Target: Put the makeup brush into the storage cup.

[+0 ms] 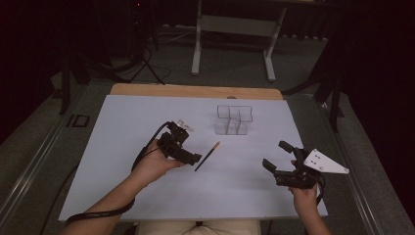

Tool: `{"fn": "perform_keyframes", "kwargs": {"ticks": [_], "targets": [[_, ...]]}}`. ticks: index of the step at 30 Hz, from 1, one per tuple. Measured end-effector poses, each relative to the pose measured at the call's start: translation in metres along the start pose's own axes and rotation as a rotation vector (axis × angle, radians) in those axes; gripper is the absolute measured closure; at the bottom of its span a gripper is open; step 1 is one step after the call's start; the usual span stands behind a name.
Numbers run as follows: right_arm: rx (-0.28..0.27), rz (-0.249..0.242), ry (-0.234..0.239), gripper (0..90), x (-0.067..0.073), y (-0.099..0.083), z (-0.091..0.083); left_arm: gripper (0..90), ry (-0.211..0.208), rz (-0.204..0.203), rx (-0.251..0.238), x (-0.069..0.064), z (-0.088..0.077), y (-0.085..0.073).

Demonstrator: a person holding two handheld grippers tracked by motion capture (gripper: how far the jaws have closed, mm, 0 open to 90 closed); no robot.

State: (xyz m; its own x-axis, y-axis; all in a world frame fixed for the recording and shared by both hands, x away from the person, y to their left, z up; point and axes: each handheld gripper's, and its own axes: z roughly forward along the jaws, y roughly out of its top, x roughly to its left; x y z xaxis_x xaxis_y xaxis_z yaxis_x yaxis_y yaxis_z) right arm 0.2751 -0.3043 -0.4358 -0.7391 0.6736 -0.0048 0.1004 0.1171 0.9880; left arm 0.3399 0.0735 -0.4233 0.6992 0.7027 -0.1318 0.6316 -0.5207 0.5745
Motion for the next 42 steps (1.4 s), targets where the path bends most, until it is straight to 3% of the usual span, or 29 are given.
{"fn": "perform_keyframes", "kwargs": {"ticks": [5, 9, 17, 22, 28, 33, 42], "targets": [[0.002, 0.000, 0.000, 11.9, 0.000, 0.000, 0.000, 19.2, -0.021, -0.032, 0.030, 0.001, 0.009, 0.006], [0.004, 0.002, 0.000, 11.9, 0.000, 0.000, 0.001, 22.4, -0.009, -0.059, 0.055, 0.002, 0.016, 0.012], [0.006, 0.001, 0.000, 11.9, 0.001, 0.000, 0.001, 31.2, 0.004, -0.077, 0.110, 0.000, 0.030, 0.023], [0.006, 0.002, 0.000, 11.9, 0.000, -0.001, 0.001, 35.8, -0.020, -0.103, 0.138, 0.001, 0.040, 0.028], [0.006, 0.001, 0.000, 11.9, 0.000, -0.001, 0.001, 39.0, -0.009, -0.104, 0.169, 0.002, 0.051, 0.031], [0.009, 0.000, 0.002, 11.9, -0.001, -0.001, 0.001, 48.3, -0.002, -0.102, 0.214, 0.001, 0.063, 0.034], [0.010, 0.005, 0.001, 11.9, -0.001, -0.001, 0.000, 55.3, -0.025, -0.120, 0.260, 0.006, 0.079, 0.036]]}}
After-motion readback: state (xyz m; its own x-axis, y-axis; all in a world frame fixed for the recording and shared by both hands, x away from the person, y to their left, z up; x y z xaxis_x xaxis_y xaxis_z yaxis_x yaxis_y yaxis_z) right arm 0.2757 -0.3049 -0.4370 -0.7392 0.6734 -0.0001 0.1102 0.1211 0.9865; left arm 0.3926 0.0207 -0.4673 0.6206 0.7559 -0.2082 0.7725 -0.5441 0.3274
